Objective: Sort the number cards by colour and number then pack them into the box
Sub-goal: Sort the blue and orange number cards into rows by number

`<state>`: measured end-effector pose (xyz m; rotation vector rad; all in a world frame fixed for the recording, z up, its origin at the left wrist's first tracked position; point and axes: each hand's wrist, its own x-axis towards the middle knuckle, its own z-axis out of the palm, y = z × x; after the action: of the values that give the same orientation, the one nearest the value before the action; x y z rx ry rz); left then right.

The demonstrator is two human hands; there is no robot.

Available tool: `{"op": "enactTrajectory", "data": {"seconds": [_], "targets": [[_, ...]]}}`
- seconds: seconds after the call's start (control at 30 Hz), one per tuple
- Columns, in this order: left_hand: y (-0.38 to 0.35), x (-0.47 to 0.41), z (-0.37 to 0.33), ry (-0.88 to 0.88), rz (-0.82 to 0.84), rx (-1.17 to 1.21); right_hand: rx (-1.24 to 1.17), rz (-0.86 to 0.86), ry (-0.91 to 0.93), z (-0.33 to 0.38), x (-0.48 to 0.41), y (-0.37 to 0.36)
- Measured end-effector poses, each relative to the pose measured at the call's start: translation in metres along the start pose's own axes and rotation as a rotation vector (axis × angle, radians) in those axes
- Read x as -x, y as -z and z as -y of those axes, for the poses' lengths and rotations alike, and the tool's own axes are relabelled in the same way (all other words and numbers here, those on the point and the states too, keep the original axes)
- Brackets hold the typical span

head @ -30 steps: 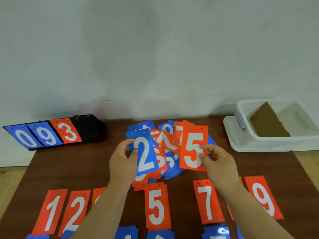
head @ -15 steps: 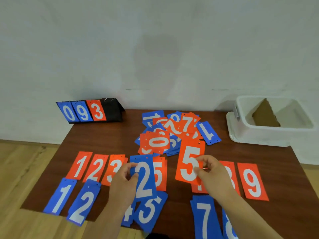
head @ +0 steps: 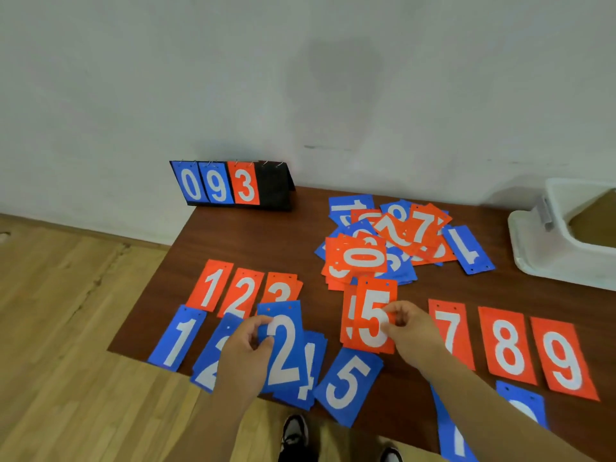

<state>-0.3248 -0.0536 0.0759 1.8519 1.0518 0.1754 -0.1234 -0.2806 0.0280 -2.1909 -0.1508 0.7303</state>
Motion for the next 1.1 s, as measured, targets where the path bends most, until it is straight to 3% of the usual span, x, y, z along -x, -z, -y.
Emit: {"op": "enactTrajectory", "data": {"seconds": [0.3,0.6,0.7,0.9,1.0,1.1], "targets": [[0.058,-0.038,0.044,0.048,0.06,-0.063,0.372,0.01,-0.087,-0.001,-0.04,-0.073],[0.095,-0.084,0.067,0.036,0.047,-0.098,0.663,-0.087,-0.166,0.02,-0.028,-0.088],[0.117,-0.104,0.071,0.081,-0.017,-0.041,0.555,-0.159,-0.083,0.037,-0.021,-0.099],[0.144,-0.134,0.082,0.127,-0.068,0.045,0.368,-0.086,0.169,0.076,0.002,-0.14],[0.141,-0.131,0.087,0.106,0.013,0.002,0.363,-0.043,0.193,0.086,0.009,-0.159],[0.123,-0.119,0.103,0.01,0.21,-0.187,0.347,0.012,0.186,0.084,0.013,-0.171]]}}
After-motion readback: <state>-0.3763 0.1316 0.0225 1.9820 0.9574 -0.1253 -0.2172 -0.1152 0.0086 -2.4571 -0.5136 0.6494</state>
